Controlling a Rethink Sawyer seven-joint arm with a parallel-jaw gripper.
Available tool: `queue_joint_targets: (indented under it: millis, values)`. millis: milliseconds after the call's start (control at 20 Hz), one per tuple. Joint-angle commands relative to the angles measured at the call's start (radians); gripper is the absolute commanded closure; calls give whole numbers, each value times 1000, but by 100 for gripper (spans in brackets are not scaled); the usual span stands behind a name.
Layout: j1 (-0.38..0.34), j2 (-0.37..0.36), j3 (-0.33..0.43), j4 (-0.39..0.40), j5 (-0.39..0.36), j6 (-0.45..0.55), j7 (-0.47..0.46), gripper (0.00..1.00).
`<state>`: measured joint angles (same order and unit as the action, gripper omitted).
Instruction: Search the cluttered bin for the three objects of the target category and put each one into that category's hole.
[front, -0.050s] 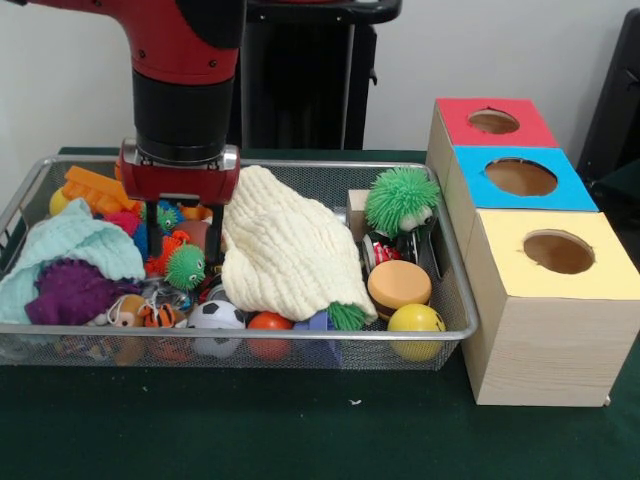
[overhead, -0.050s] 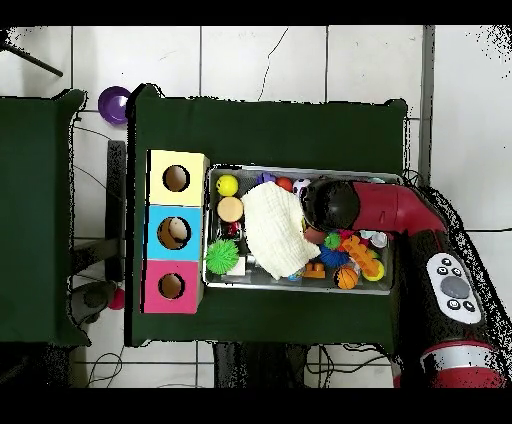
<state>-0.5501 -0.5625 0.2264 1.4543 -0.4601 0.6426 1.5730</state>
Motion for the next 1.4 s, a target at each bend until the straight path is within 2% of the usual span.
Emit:
queue_joint_targets:
  millis: [50,850,1050,1400]
  values:
    - [-14,50,37,22,-77,-32,-77,0]
    - [-46,69,48,-11,-141,-53,-98,0]
    - [-43,74,45,-11,-154,-68,-74,0]
    - [-63,114,65,-4,-125,-140,-19,0]
